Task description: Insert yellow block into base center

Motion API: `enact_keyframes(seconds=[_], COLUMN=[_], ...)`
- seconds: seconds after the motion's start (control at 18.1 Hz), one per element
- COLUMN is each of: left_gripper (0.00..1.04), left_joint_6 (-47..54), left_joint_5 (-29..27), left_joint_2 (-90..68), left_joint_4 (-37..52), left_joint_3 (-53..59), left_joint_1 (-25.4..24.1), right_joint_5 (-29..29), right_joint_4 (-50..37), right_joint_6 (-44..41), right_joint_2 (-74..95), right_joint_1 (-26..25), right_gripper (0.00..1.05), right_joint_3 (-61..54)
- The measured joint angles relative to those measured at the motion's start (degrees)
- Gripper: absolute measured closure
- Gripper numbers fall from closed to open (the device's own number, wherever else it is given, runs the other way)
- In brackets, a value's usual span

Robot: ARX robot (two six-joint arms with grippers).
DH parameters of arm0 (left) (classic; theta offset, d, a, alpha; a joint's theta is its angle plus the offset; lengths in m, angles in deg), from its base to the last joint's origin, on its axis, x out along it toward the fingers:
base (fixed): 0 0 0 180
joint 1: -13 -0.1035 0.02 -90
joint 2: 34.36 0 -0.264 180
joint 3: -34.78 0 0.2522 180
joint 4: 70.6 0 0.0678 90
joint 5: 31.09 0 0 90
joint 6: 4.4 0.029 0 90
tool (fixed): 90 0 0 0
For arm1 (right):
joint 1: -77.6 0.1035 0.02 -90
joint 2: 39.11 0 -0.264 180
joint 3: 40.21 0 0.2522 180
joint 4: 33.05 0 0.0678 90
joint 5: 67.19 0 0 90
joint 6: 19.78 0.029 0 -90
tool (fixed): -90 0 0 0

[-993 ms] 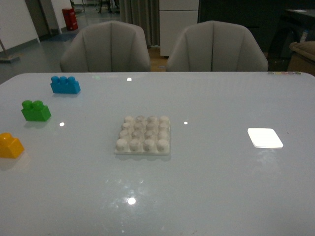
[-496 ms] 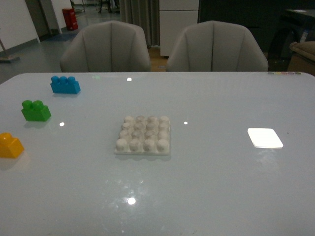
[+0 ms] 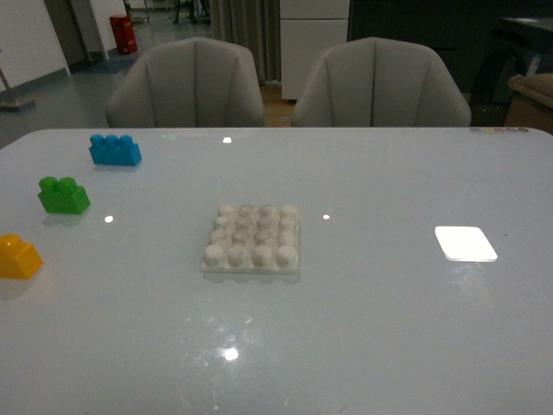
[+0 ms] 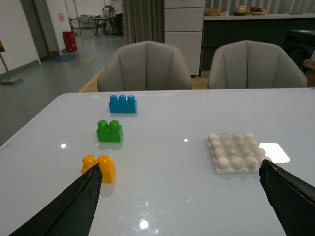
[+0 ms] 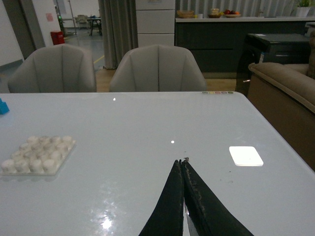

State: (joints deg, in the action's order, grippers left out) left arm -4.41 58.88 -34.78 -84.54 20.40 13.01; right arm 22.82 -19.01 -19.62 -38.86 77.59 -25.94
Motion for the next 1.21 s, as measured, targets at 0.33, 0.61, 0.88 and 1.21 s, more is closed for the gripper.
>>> enact_keyframes(seconds=[0.33,0.61,0.88,1.21], left_gripper=[0.07,0.07,0.07,0.07], left_joint_6=[0.00,0.02,0.02,0.00], left_joint_5=[-0.02,-0.02,0.00,-0.02], left_joint_2=[0.00,0.00,0.00,0.00], left_joint_4=[0.00,0.00,0.00,0.00], left_joint_3=[0.00,0.00,0.00,0.00], left_joint_1=[0.00,0.00,0.00,0.00], right_joint_5=[0.00,0.00,0.00,0.00], right_joint_4=[-0.09,-0.09,-0.07,-0.09], right_joint_6=[-0.04,-0.02,-0.02,-0.02], right_joint_2=[0.00,0.00,0.00,0.00], right_joint_1=[0.00,0.00,0.00,0.00], right_gripper=[1.00,0.40,0.06,0.06], right_joint_3=[0.00,0.00,0.00,0.00])
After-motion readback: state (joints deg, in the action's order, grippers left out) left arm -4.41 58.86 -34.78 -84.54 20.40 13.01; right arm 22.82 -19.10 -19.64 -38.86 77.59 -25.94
